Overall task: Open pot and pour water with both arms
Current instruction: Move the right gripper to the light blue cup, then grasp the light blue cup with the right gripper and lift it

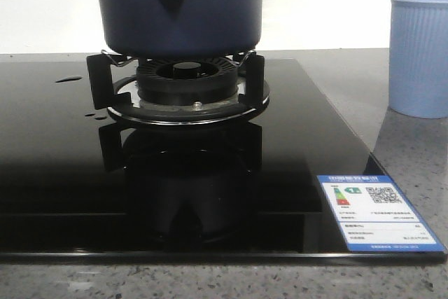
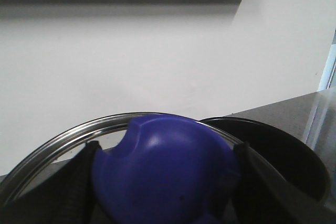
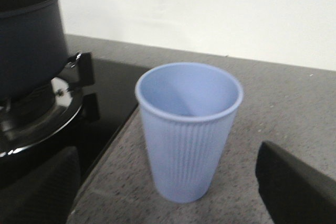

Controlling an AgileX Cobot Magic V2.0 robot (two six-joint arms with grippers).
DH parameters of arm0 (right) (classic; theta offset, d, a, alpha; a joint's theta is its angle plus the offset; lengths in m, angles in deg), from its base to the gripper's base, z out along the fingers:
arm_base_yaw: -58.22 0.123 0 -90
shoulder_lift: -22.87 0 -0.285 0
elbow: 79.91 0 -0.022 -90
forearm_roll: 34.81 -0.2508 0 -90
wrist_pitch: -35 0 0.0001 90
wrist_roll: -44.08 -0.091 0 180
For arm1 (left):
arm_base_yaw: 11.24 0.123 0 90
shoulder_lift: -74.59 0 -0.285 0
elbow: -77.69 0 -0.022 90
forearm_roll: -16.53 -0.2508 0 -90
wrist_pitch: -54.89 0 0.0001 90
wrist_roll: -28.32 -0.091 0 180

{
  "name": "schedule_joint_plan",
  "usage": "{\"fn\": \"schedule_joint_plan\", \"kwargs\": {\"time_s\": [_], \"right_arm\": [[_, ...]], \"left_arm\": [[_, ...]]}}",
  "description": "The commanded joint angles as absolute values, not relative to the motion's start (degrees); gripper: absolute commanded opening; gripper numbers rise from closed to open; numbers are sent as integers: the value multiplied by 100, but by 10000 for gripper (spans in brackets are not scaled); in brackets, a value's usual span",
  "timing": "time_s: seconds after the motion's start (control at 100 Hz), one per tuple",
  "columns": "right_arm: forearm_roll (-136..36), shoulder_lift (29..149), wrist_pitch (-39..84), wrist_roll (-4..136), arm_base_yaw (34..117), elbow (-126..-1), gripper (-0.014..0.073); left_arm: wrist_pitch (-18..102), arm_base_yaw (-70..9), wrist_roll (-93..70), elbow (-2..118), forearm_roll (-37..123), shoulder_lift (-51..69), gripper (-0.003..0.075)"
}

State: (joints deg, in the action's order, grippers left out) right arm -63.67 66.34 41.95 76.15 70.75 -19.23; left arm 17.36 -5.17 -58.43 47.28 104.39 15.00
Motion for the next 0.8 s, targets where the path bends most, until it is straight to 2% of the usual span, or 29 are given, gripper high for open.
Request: {"fn": "schedule_joint_plan", "kwargs": {"time_s": [0.0, 0.48, 0.79], "right_arm": [[-6372, 6921, 4972, 7662, 7078, -2066, 613], [-6372, 7930, 5414, 7123, 7125, -2066, 613], [-6111, 8452, 6189, 7123, 7696, -2066, 613]], "left_arm": [[1677, -513, -5845, 4920, 10914, 1593, 299], [1677, -513, -5845, 4920, 10914, 1593, 298], [1677, -513, -5845, 4920, 10914, 1593, 298]]}}
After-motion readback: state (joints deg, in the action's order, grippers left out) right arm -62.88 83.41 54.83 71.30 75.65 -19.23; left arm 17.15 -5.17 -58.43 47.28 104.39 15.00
